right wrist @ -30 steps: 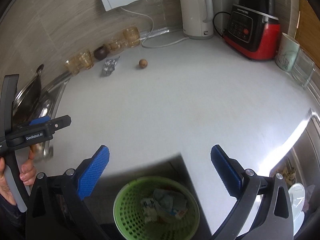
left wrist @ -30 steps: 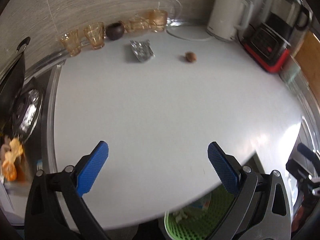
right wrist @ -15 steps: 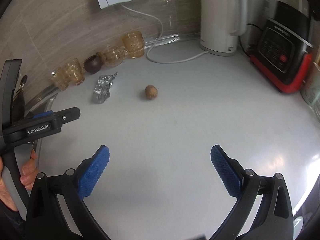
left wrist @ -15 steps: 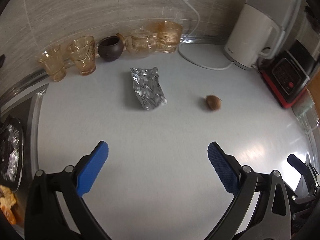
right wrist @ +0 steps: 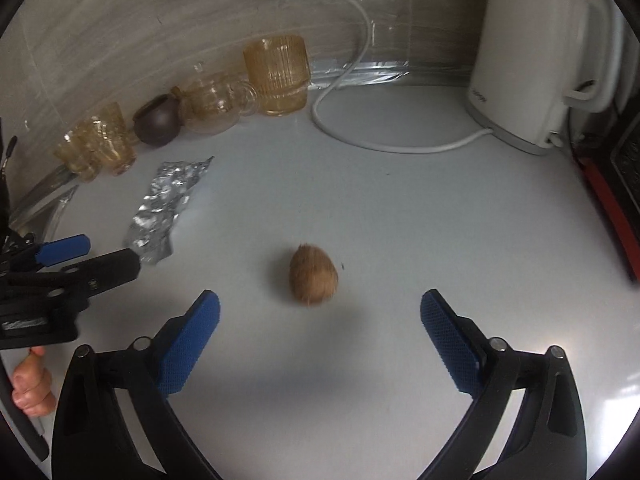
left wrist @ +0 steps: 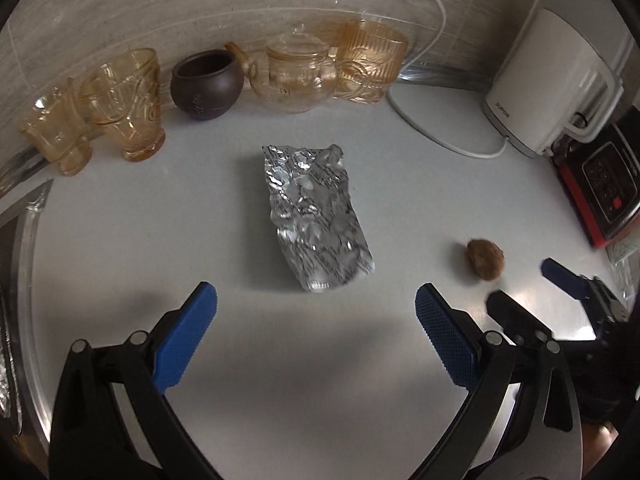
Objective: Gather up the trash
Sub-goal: 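Move both tools back over the counter toward the foil pack and nut, then grasp the foil blister pack with left tool while right tool grasps the brown nut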
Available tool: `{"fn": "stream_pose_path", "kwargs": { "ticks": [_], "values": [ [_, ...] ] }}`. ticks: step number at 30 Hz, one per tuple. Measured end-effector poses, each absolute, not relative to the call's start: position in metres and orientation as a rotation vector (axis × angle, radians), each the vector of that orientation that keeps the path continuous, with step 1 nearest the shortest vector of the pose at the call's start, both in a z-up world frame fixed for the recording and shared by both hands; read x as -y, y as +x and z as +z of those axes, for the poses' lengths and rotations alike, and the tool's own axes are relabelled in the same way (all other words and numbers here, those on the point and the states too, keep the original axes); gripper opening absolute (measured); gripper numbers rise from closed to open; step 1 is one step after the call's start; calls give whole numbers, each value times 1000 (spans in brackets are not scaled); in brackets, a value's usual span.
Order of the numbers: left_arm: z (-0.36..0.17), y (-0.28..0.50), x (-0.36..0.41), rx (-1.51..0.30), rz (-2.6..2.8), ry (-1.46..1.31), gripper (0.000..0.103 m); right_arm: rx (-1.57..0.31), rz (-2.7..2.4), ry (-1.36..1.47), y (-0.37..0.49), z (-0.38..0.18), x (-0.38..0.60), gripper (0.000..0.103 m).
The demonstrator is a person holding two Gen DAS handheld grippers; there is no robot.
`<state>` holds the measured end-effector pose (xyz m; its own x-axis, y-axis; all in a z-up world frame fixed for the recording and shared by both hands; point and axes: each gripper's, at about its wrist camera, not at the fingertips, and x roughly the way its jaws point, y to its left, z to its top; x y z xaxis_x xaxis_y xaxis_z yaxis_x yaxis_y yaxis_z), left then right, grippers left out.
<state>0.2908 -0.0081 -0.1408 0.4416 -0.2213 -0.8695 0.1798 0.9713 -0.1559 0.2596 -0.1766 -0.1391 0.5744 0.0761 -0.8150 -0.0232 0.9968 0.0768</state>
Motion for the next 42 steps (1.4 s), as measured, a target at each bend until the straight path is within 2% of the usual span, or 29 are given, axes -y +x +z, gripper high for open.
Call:
{"fn": "stream_pose_path", "kwargs": {
  "ticks": [6,11,13,15,16,18,29,32,34,35,39,42],
  "values": [
    [-147,304,8,-1092,-258,-48,95,-988,62,32,280,-150,174,81],
    [-150,311,13,-1101,-260,-56,95,-989,65,28,279,-151,175,78],
    [-152,313,16,-1102,-262,-53,95,-998,65,29,281,-152,176,70],
    [-153,314,19,-1103,-264,-49,95,-1008,65,24,283,-154,176,55],
    [-154,315,20,-1104,-263,-45,95,-1006,57,10,284,-154,175,43],
    [-155,317,23,-1106,-266,-42,95,-1013,57,7,284,-153,175,29],
    [-166,349,44,-1137,-188,6,95,-980,67,115,261,-137,191,29],
    [-171,355,44,-1165,-175,-6,81,-971,70,125,255,-133,195,29],
    [-172,358,46,-1161,-170,-4,64,-969,68,131,251,-132,196,29],
    [-171,358,47,-1158,-168,11,59,-967,68,136,250,-131,197,29],
    [-169,359,50,-1162,-205,-6,50,-965,72,149,246,-129,197,29],
    [-168,357,51,-1158,-212,-7,49,-964,74,148,244,-128,195,29]
  ]
}}
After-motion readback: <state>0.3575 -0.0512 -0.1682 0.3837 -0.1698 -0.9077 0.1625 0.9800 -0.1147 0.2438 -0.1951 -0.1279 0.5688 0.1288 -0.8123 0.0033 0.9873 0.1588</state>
